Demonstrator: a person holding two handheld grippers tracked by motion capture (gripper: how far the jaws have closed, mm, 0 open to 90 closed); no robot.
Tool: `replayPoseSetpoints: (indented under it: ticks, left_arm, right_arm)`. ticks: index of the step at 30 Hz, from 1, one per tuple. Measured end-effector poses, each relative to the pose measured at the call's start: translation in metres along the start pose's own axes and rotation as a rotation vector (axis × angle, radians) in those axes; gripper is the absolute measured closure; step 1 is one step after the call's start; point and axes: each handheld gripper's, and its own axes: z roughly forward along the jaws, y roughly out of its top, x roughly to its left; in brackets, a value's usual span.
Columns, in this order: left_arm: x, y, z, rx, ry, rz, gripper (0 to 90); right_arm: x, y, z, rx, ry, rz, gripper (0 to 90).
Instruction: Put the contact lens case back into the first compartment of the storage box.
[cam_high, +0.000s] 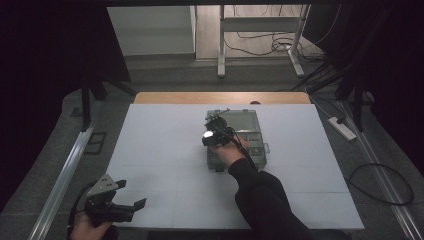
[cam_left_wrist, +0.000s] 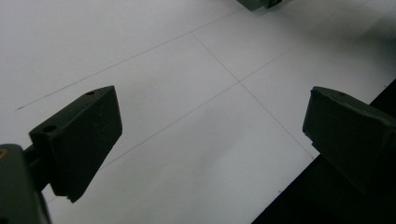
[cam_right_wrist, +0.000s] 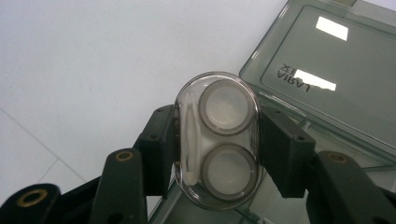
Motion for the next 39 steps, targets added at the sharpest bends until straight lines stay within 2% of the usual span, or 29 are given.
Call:
replayPoseSetpoints:
  ticks: [5, 14, 17, 19, 21, 29, 39]
  left_arm:
    - [0.0, 0.0, 0.0, 0.0, 0.0, 0.0, 4.6]
    - [0.0, 0.0, 0.0, 0.001, 0.001, 0.0, 4.6]
    - [0.0, 0.0, 0.0, 0.001, 0.001, 0.001, 4.6]
    - [0.0, 0.0, 0.0, 0.002, 0.002, 0.001, 4.6]
    - [0.0, 0.0, 0.0, 0.001, 0.001, 0.001, 4.6]
    - [0.0, 0.0, 0.0, 0.001, 0.001, 0.001, 4.7]
    - [0.0, 0.0, 0.0, 0.002, 0.002, 0.001, 4.7]
  right_arm:
    - [-0.002, 0.002, 0.004, -0.005, -0.018, 0.025, 48.4]
    - [-0.004, 0.002, 0.009, 0.02, -0.068, 0.038, 48.3]
    - [-0.004, 0.003, 0.009, 0.024, -0.069, 0.048, 48.1]
    - [-0.002, 0.003, 0.01, 0.049, -0.075, 0.045, 46.4]
    - [-0.001, 0.003, 0.01, 0.054, -0.078, 0.039, 40.4]
    - [-0.004, 0.006, 0.003, 0.023, -0.049, 0.038, 31.1]
    - [-0.006, 0.005, -0.005, 0.032, 0.026, -0.023, 21.5]
